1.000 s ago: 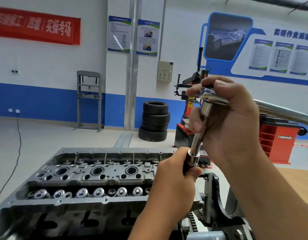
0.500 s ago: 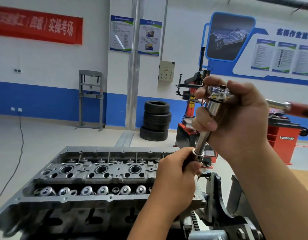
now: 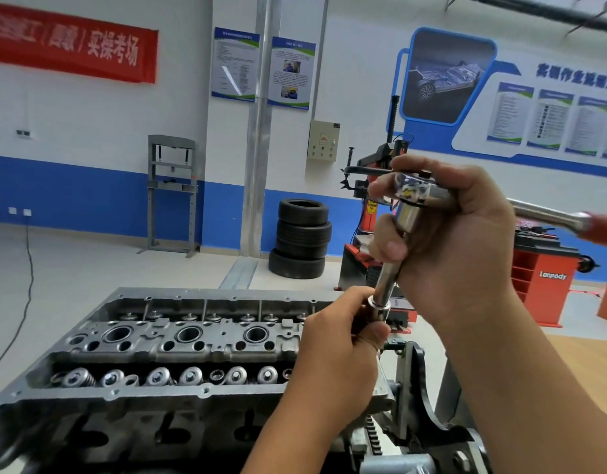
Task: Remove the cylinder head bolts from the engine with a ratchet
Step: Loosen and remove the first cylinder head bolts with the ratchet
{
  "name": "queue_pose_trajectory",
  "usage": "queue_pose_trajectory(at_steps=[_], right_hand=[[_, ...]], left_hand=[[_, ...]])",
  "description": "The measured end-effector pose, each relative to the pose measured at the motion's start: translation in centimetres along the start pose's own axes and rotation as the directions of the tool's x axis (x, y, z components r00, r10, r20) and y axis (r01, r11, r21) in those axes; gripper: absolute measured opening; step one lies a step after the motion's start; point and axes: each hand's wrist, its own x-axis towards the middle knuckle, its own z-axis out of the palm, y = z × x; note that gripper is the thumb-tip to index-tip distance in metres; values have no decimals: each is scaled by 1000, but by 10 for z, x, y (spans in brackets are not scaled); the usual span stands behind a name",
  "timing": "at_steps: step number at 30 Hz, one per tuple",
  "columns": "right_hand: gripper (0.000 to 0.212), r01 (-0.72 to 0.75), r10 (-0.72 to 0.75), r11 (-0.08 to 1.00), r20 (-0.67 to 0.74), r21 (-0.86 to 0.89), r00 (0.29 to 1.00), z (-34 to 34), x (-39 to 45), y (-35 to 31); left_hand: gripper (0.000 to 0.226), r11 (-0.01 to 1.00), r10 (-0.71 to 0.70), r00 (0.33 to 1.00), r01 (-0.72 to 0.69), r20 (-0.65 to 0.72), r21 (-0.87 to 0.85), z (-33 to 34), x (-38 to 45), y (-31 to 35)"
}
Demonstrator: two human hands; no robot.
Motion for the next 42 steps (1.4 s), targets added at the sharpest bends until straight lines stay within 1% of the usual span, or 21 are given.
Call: queue_pose_trajectory(at_steps=[3, 4, 5, 7, 9, 11, 13, 15, 17, 19, 20, 22, 25, 28, 31, 33, 35, 36, 37, 39, 42], right_hand=[[19, 160, -193, 963, -143, -215, 971, 7, -7, 7], [16, 187, -231, 944, -137, -270, 963, 8, -6, 7], [16, 185, -220, 941, -96, -283, 971, 8, -3, 7], [20, 79, -73, 982, 45, -169, 996, 6, 3, 4], [27, -51, 49, 999, 146, 10, 988, 0, 7, -1], [30, -90, 76, 991, 142, 97, 987, -8, 7, -5], [27, -67, 60, 995, 97, 77, 994, -10, 4, -5], [22, 4, -4, 1000, 22, 1, 1000, -6, -2, 0], [17, 125, -136, 984, -79, -130, 988, 0, -8, 8], [12, 229, -263, 941, -110, -250, 958, 7, -9, 13], [12, 248, -282, 933, -102, -262, 954, 8, -8, 13], [16, 195, -206, 963, -42, -186, 978, 7, -4, 10], [23, 6, -9, 1000, 106, 26, 994, -4, 0, -1], [26, -58, 43, 992, 126, 116, 991, -11, 1, -5], [18, 36, -36, 999, 13, 0, 999, -5, -4, 3], [14, 166, -180, 978, -104, -127, 978, 2, -9, 10], [10, 252, -291, 938, -144, -239, 946, 8, -8, 13], [11, 255, -296, 931, -130, -261, 946, 10, -6, 13], [13, 228, -257, 943, -97, -243, 961, 11, -4, 11], [19, 107, -107, 988, 8, -110, 994, 7, 1, 5], [24, -23, 16, 997, 93, 80, 996, -3, 2, -3]], left_hand=[[20, 1000, 15, 1000, -15, -24, 9, 2, -2, 0], [19, 1000, 17, 1000, -17, -18, 10, 1, -3, 0], [17, 1000, 17, 1000, -17, -11, 14, 0, -3, 0], [15, 1000, 0, 1000, 0, 4, 26, -3, -3, -1], [16, 1000, -23, 1000, 23, 16, 11, -5, -4, -2], [19, 998, -44, 999, 44, 2, -37, -5, -3, -3], [24, 996, -48, 999, 47, -17, -75, -3, -2, -4], [31, 994, -47, 999, 44, -22, -97, -1, -2, -5], [35, 995, -38, 999, 34, -35, -97, 0, -3, -6], [35, 996, -31, 998, 27, -55, -85, 0, -3, -6], [34, 996, -32, 998, 27, -63, -83, 0, -3, -6], [32, 997, -25, 997, 20, -71, -78, -1, -3, -6], [21, 999, 48, 999, -49, -19, -19, -3, -4, -3], [24, 996, 82, 995, -83, 61, 16, -3, -4, 1], [33, 998, 42, 999, -42, 14, 38, 1, -2, -1], [34, 999, 24, 1000, -24, -12, 31, 3, -2, -1], [32, 999, 17, 1000, -16, -25, 29, 3, -1, -3], [30, 1000, 14, 1000, -13, -28, 24, 2, -2, -4], [28, 1000, 12, 1000, -12, -28, 13, 1, -2, -6], [24, 1000, 17, 999, -17, -27, -11, -2, -2, -7], [24, 999, 12, 1000, -12, -9, -36, -4, -2, -6]])
